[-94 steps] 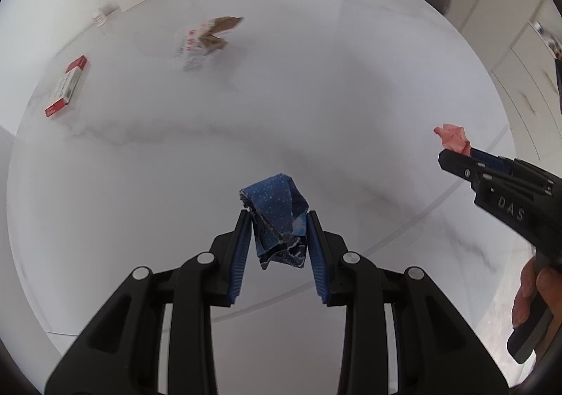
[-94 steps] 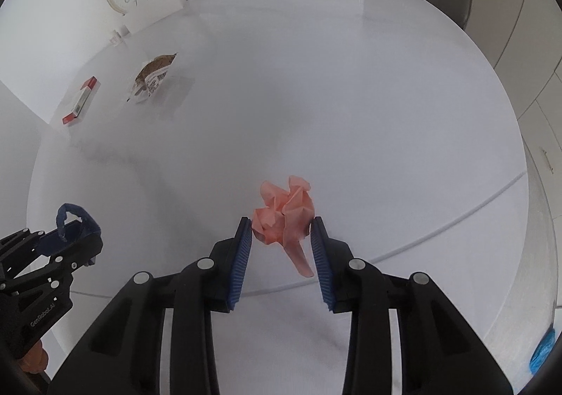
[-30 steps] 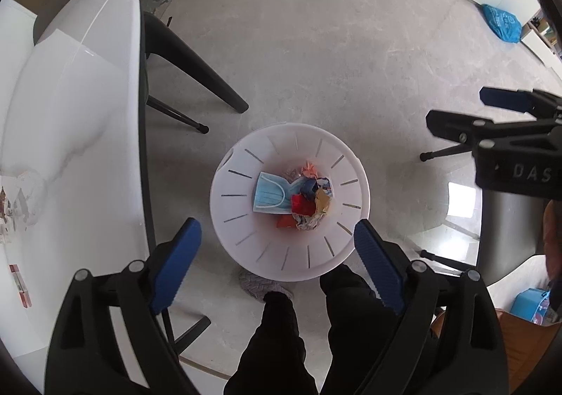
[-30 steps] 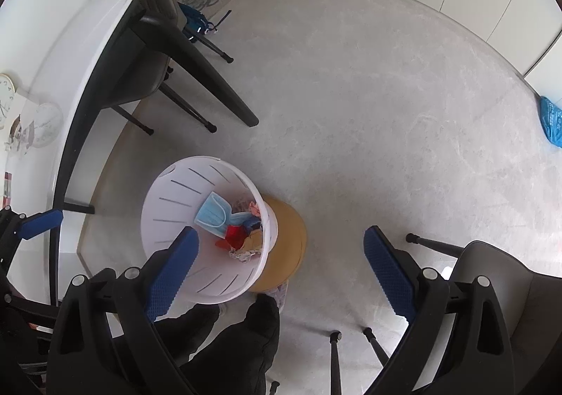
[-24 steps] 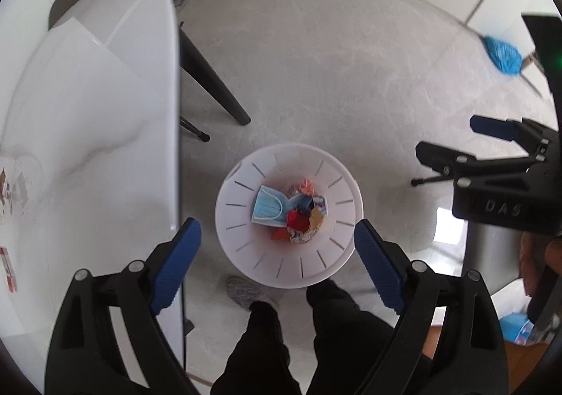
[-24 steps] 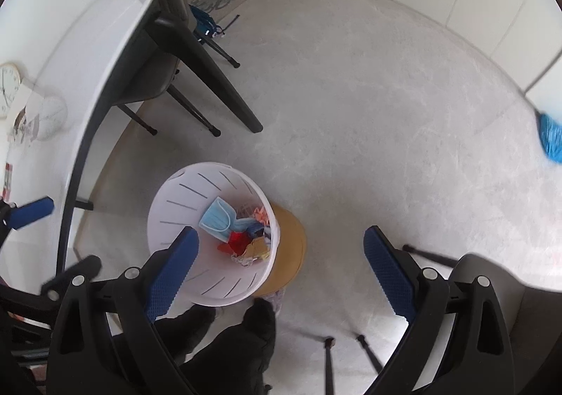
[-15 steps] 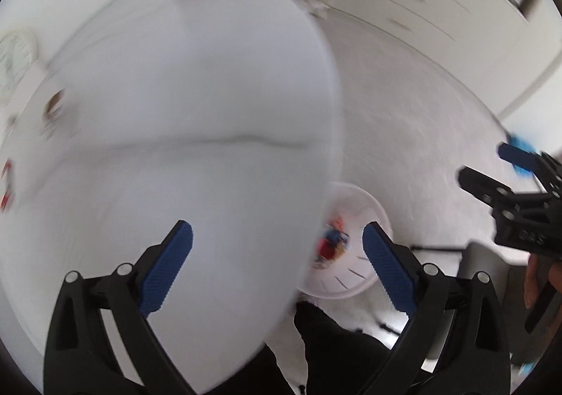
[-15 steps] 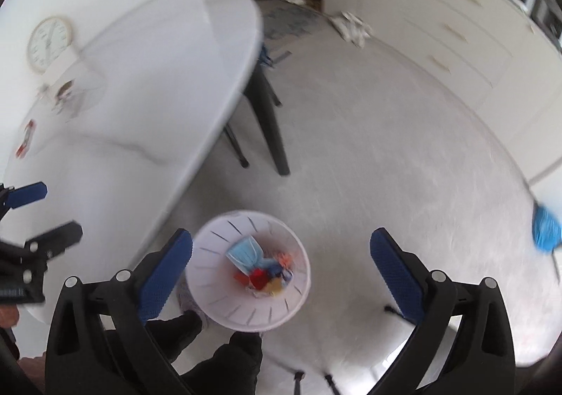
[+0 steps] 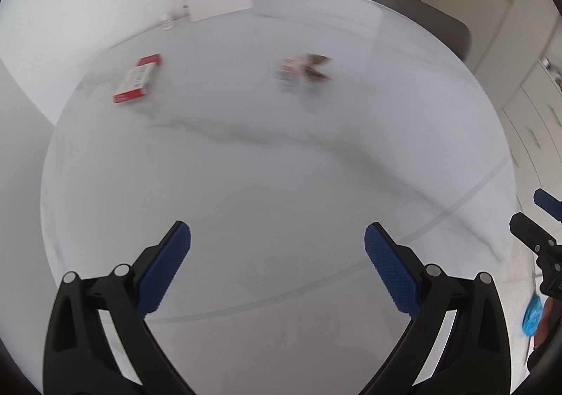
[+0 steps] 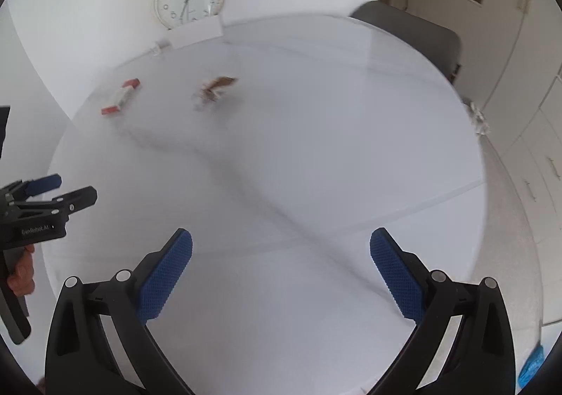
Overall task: Collect trash
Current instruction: 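Grasp the clear-and-brown snack wrapper with the right tool, then grasp the red-and-white medicine box with the left tool while the right tool holds the wrapper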
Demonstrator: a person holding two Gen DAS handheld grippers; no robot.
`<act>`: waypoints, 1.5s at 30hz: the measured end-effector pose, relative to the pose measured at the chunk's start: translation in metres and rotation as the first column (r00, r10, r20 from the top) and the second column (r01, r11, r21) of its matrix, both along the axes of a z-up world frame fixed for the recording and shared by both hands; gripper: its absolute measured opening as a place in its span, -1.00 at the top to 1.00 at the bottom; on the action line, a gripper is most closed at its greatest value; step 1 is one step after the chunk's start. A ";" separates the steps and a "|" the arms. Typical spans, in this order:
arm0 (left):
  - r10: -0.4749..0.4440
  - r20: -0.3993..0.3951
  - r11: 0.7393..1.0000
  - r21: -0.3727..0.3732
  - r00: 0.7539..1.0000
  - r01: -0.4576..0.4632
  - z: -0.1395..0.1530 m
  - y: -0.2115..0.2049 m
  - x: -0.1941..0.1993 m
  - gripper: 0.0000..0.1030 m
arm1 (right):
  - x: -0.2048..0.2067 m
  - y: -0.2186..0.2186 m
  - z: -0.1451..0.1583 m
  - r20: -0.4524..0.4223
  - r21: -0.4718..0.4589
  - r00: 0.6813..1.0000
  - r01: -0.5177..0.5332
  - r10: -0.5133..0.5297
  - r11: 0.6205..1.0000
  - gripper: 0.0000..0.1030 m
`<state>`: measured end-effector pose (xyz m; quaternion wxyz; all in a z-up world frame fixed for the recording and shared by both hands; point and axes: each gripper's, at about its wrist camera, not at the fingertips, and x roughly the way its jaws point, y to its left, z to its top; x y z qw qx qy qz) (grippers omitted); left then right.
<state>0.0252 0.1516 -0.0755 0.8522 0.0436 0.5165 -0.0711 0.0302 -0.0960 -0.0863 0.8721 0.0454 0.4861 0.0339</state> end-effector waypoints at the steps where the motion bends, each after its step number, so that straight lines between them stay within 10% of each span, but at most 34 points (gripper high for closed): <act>1: 0.006 0.005 1.000 0.003 1.000 -0.006 0.002 0.015 0.013 -0.85 | 0.017 0.016 0.000 0.002 0.025 1.000 0.001 -0.001 1.000 -0.95; 9: 0.035 -0.001 0.998 0.046 0.999 -0.035 -0.019 0.114 0.120 -0.85 | 0.138 0.108 -0.022 -0.042 0.149 0.997 0.074 -0.069 0.986 -0.95; 21: 0.190 -0.026 0.982 -0.001 0.981 -0.190 -0.052 0.184 0.221 -0.85 | 0.303 0.162 -0.114 -0.218 0.051 0.967 0.147 -0.133 0.988 -0.95; 25: 0.231 -0.031 0.973 0.000 0.973 -0.231 -0.063 0.201 0.255 -0.85 | 0.318 0.167 -0.134 -0.252 0.021 0.957 0.155 -0.144 0.988 -0.95; 29: 0.244 -0.040 0.970 0.020 0.969 -0.244 -0.075 0.217 0.295 -0.85 | 0.320 0.175 -0.133 -0.228 -0.011 0.967 0.115 -0.115 0.993 -0.33; 35: 0.224 -0.069 0.973 0.064 0.972 -0.220 -0.098 0.227 0.344 -0.85 | 0.311 0.170 -0.123 -0.217 0.013 0.972 0.091 -0.086 0.996 0.00; 45: 0.168 -0.127 0.982 0.112 0.978 -0.154 -0.133 0.222 0.387 -0.85 | 0.300 0.169 -0.094 -0.187 0.070 0.981 0.062 -0.048 0.996 0.02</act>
